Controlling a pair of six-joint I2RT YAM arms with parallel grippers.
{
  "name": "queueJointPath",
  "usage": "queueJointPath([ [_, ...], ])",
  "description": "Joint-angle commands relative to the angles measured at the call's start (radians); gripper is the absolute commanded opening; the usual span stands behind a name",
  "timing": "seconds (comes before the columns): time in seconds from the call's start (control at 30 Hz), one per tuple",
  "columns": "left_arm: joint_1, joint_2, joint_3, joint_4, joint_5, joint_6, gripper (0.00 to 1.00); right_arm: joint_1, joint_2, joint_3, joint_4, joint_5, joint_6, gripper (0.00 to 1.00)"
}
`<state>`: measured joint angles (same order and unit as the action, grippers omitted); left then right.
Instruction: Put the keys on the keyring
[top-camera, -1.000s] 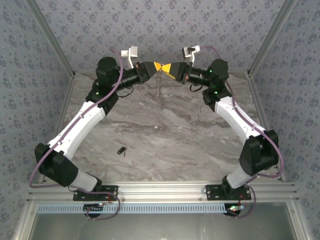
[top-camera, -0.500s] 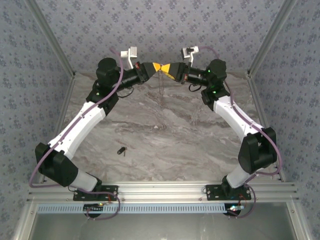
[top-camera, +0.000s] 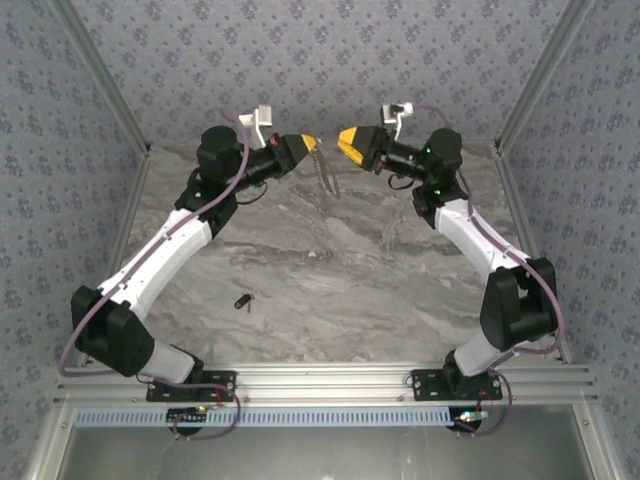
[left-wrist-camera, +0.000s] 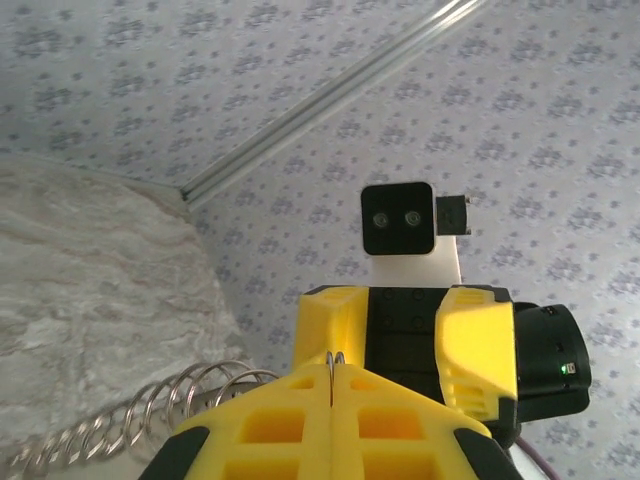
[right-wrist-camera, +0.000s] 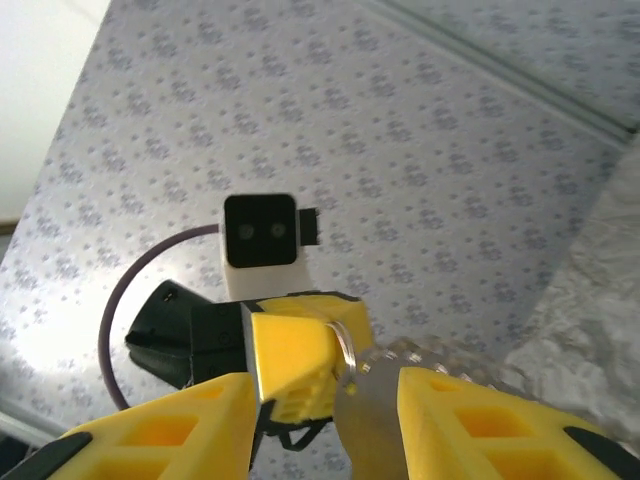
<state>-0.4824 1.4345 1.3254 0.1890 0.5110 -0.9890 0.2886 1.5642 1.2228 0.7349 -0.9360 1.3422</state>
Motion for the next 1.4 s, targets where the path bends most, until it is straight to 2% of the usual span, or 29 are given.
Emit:
queueJointPath([
  [0.0,0.023,-0.071,-0.046,0.036,-0.058,0.005,0.0,-0.016,-0.067,-0.091,-0.036,0.046,-0.047,0.45],
  [0.17,0.045,-0.106,-0.124,0.062,-0.097,-0.011,0.0,0.009,-0.094,-0.192,-0.261,0.054,-0.216,0.46],
  [0.3,0.063,-0.139,-0.18,0.079,-0.136,-0.018,0.0,0.068,-0.102,-0.202,-0.562,0.083,-0.462,0.46],
  [0.4,0.083,-0.15,-0.193,0.056,-0.155,-0.016,0.0,0.13,-0.102,-0.183,-0.801,0.166,-0.64,0.46],
  [0.5,0.107,-0.172,-0.22,0.044,-0.177,-0.01,0.0,0.19,-0.087,-0.177,-0.961,0.243,-0.733,0.46],
  [0.77,0.199,-0.212,-0.313,0.051,-0.188,-0.017,0.0,0.394,-0.028,-0.188,-1.076,0.376,-0.868,0.46],
  [0.97,0.242,-0.223,-0.325,0.061,-0.165,-0.002,0.0,0.521,0.077,-0.15,-1.08,0.441,-0.913,0.45],
  [1.13,0.275,-0.214,-0.31,0.065,-0.137,0.003,0.0,0.59,0.189,-0.052,-1.078,0.489,-0.908,0.43],
  [1.37,0.337,-0.173,-0.271,0.062,-0.084,-0.025,0.0,0.678,0.385,0.179,-1.142,0.545,-0.962,0.42],
])
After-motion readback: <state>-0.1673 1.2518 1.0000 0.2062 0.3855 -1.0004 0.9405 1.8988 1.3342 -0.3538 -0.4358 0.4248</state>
